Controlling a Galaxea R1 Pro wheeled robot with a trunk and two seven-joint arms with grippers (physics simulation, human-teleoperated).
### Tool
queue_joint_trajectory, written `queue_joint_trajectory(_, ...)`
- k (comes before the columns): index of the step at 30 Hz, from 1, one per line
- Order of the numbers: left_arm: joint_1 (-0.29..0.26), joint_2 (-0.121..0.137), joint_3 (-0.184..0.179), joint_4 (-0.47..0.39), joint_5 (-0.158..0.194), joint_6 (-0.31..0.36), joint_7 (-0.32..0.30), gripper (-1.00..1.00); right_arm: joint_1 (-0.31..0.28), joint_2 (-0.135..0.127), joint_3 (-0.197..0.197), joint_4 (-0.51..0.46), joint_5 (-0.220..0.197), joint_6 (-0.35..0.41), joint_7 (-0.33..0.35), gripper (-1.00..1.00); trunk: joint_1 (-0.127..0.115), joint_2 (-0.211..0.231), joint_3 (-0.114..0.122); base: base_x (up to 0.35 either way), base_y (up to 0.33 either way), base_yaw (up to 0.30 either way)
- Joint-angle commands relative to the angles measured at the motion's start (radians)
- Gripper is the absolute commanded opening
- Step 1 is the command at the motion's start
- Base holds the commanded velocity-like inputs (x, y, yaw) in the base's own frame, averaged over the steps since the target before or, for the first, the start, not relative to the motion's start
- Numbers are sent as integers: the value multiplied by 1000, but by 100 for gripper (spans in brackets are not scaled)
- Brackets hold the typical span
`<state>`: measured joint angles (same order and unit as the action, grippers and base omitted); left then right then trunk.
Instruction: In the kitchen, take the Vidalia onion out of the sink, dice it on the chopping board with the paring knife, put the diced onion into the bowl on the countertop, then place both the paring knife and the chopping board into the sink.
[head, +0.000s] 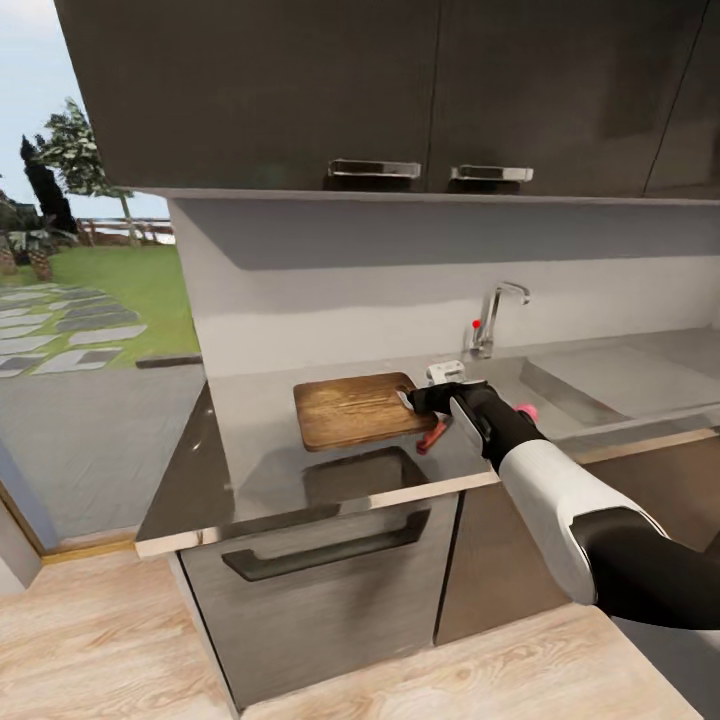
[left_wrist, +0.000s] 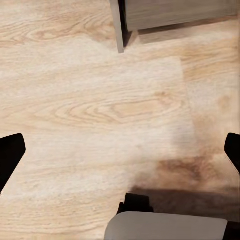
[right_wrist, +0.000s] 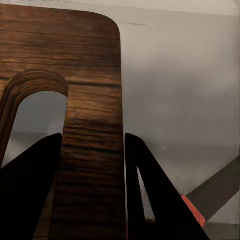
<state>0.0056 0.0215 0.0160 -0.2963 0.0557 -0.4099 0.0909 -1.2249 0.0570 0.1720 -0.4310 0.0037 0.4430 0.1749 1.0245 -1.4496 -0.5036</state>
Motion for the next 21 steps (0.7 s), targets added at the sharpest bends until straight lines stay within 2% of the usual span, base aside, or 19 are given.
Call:
queue_joint_trajectory(1, 1, 0, -1, -2, 6, -1, 0, 100, -1, 0, 1, -2, -2, 5, 3, -100, 0, 0, -1, 274, -5, 0)
queue_joint_trajectory(11, 1, 0, -1, -2, 6, -1, 0, 100, -1, 0, 1, 1, -2, 5, 3, -100, 0, 0, -1, 276, -1, 0)
queue_joint_trajectory(21, 1, 0, -1, -2, 6, -1, 0, 100, -1, 1, 1, 14, -5, 1, 6, -100, 0, 0, -1, 39, 0, 0)
